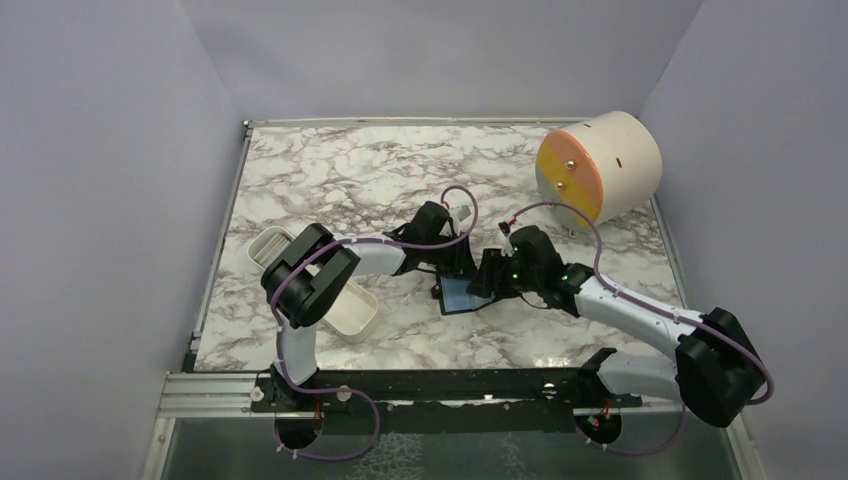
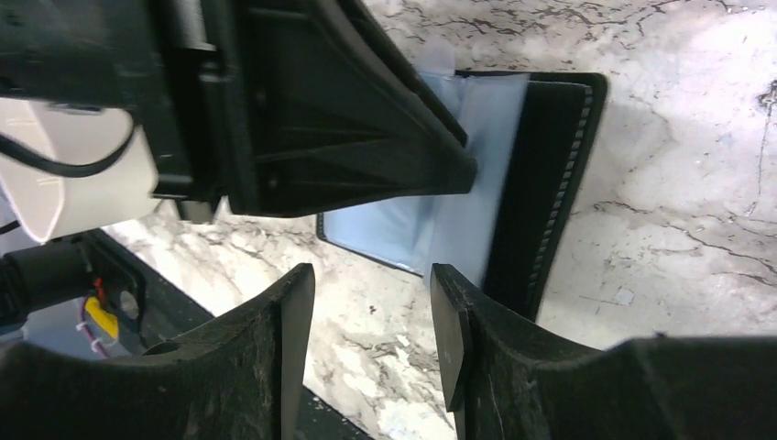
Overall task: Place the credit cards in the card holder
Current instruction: Open the card holder at the center of the board.
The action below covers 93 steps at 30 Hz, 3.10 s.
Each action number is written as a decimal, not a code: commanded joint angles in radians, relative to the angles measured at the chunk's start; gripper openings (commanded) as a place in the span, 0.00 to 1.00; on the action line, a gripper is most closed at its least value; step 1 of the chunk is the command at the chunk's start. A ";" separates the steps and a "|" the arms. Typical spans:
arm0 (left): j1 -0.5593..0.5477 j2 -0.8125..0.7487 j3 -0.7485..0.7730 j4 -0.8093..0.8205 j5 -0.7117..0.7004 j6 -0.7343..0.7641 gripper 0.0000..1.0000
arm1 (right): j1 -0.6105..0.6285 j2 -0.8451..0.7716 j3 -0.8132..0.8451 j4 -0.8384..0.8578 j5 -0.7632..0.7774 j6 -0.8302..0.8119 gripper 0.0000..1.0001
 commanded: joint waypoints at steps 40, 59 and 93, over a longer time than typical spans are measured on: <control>0.063 -0.249 -0.095 -0.363 -0.226 0.163 0.24 | 0.113 0.339 0.152 -0.132 0.445 0.059 0.54; 0.063 -0.302 -0.150 -0.345 -0.153 0.125 0.42 | 0.125 0.315 0.134 -0.134 0.427 0.079 0.54; 0.111 -0.139 -0.069 -0.272 -0.194 0.125 0.00 | 0.127 0.291 0.140 -0.083 0.438 0.034 0.53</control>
